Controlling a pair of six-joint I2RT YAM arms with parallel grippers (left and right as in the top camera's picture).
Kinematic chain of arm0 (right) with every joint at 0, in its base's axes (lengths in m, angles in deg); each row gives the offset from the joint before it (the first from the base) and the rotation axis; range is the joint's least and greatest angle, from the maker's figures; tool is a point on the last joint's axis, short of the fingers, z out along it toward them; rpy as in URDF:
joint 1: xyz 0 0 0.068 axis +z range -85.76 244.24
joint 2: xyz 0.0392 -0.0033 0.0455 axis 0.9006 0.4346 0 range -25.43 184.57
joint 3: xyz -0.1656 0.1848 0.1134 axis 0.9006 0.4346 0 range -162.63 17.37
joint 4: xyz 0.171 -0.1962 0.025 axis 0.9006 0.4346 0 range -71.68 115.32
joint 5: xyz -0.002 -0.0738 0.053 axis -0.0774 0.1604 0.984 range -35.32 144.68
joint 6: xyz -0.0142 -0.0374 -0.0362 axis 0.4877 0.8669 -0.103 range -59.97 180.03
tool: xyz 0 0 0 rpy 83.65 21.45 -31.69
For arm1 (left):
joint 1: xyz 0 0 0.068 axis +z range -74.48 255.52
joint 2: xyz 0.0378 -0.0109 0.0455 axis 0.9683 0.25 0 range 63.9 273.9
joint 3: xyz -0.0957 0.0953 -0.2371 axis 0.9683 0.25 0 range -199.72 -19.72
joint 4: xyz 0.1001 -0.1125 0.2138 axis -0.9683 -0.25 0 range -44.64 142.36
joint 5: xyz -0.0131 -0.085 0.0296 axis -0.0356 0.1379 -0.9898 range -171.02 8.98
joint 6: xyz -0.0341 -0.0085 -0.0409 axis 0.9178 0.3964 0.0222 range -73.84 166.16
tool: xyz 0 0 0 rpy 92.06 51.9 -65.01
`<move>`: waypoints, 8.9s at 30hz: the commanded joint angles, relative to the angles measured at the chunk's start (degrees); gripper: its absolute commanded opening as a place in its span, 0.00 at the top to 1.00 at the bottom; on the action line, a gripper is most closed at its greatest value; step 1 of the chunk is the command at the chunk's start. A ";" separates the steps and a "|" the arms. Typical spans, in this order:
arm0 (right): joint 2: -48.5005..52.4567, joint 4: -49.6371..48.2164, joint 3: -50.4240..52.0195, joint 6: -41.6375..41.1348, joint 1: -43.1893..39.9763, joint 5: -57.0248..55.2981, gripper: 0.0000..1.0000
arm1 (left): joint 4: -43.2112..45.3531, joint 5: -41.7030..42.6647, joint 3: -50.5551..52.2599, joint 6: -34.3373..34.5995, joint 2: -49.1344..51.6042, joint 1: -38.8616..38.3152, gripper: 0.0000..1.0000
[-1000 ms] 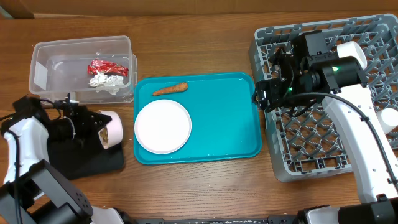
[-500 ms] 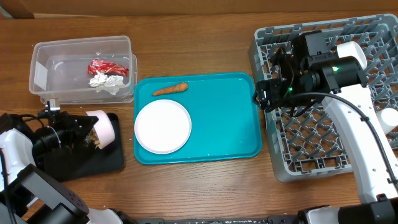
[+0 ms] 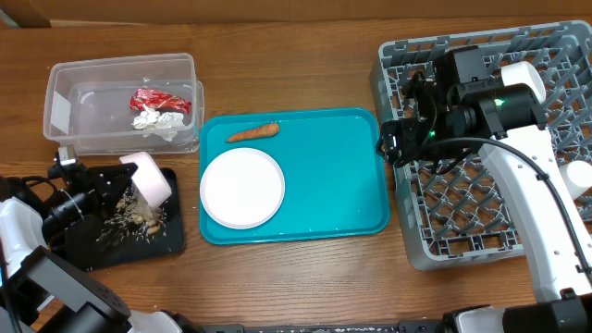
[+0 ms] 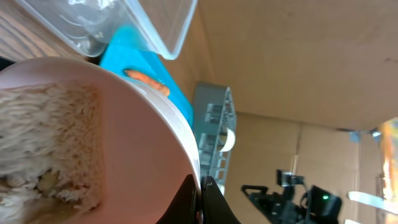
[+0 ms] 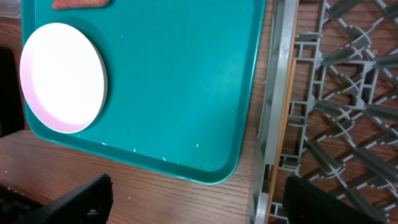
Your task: Sort waste into correct bins and load items into the dishwasher
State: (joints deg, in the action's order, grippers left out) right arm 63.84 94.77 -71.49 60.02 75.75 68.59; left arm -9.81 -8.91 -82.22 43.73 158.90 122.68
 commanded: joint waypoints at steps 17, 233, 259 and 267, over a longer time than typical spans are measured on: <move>-0.33 0.09 0.15 -0.15 0.09 -1.05 0.11 | 2.08 -0.07 0.76 12.59 0.35 0.55 0.96; 34.84 -13.90 -9.88 -36.13 -4.28 -84.26 0.96 | -9.40 -64.61 -33.53 24.33 -0.63 -39.78 0.02; 30.10 -10.71 -9.90 -36.68 4.35 -69.07 0.39 | -9.99 -64.61 -33.53 24.30 -0.61 -39.78 0.00; 17.14 -12.52 -9.90 -29.03 4.57 -46.34 0.35 | -13.62 -64.63 -33.09 24.30 -0.61 -39.80 0.00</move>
State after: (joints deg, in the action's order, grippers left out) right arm 87.73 82.77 -81.06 26.60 80.36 10.17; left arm -22.40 -73.95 -115.07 67.25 158.77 82.90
